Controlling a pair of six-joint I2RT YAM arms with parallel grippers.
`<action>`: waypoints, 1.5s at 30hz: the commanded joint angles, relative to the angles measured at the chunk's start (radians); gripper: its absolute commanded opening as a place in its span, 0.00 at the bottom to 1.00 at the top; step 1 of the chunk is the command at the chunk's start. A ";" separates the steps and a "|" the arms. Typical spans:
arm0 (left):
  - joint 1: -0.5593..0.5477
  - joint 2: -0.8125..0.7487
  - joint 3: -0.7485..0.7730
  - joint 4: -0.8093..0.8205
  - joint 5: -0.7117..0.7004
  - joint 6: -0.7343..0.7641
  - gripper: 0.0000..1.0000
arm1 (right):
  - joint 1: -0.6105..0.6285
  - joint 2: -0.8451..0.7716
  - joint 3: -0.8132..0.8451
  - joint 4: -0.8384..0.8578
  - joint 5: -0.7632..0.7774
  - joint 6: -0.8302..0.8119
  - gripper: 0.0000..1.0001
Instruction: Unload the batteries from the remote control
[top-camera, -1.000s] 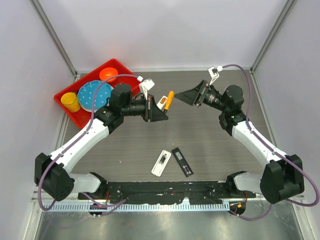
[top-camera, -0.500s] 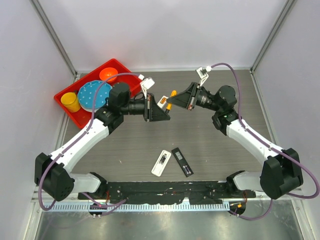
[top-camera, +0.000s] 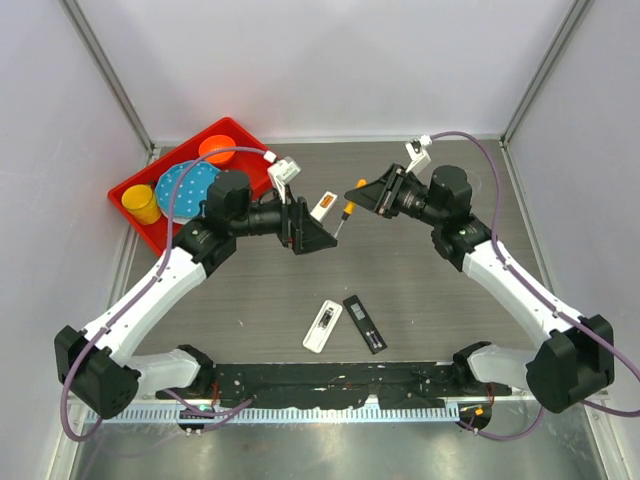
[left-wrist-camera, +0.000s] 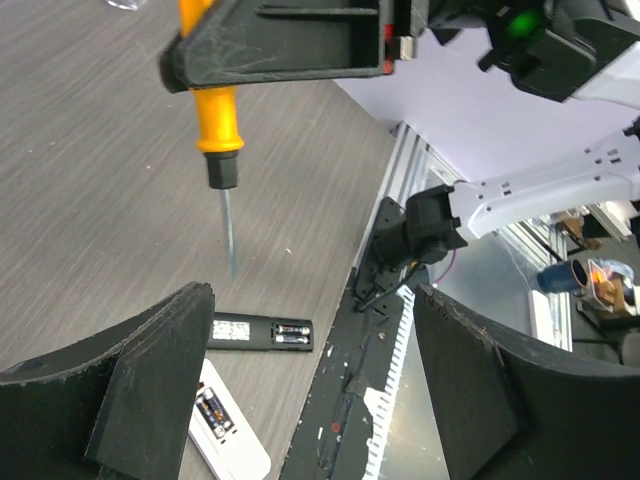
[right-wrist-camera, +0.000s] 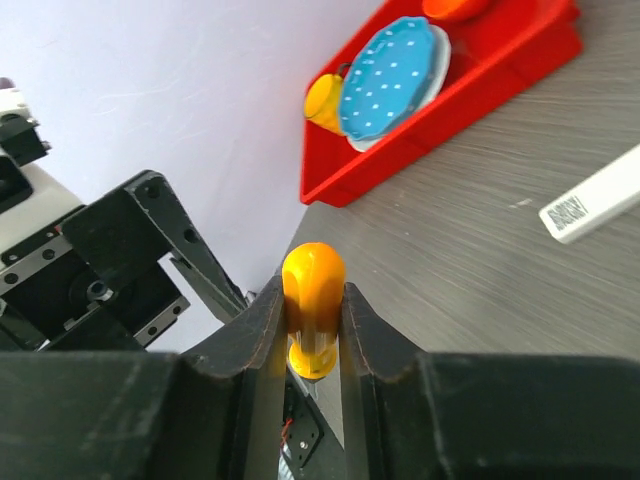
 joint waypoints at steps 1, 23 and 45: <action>-0.003 0.014 0.041 -0.022 -0.068 0.045 0.84 | 0.006 -0.069 0.032 -0.144 0.124 -0.030 0.01; -0.066 0.283 0.208 0.090 -0.033 -0.020 0.08 | 0.018 -0.098 -0.023 -0.071 0.089 0.044 0.01; -0.046 0.037 0.108 0.021 -0.084 -0.020 0.00 | -0.017 -0.121 -0.010 0.122 -0.089 0.051 0.93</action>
